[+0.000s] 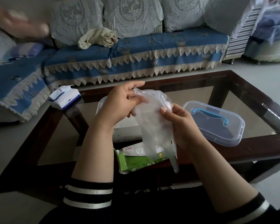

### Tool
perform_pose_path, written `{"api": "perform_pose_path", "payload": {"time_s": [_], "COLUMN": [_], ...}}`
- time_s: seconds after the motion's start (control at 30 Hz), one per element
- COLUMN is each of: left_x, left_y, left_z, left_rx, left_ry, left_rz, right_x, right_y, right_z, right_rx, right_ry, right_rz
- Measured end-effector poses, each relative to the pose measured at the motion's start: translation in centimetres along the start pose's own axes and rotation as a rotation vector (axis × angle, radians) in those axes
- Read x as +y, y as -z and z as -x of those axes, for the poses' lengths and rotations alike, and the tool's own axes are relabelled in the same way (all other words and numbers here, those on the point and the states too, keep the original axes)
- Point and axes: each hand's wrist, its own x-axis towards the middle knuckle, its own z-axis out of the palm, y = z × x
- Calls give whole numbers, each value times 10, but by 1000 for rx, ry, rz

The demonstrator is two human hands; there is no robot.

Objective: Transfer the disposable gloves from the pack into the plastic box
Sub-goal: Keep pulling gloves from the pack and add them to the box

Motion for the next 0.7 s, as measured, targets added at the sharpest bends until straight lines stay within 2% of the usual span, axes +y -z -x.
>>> {"api": "perform_pose_path", "payload": {"time_s": [0.17, 0.37, 0.47, 0.7], "left_x": [3, -11, -18, -31], "left_y": [3, 2, 1, -3], "left_z": [-7, -20, -20, -22], "left_rx": [25, -124, -191, -71], "left_ry": [24, 11, 21, 32], "left_rz": [25, 115, 205, 244], "right_x": [-6, 1, 2, 5], "right_y": [-5, -10, -11, -13], "right_z": [-1, -12, -11, -14], "right_rx": [34, 171, 215, 326], "right_ry": [42, 63, 68, 26], "right_rz": [18, 219, 209, 215]}}
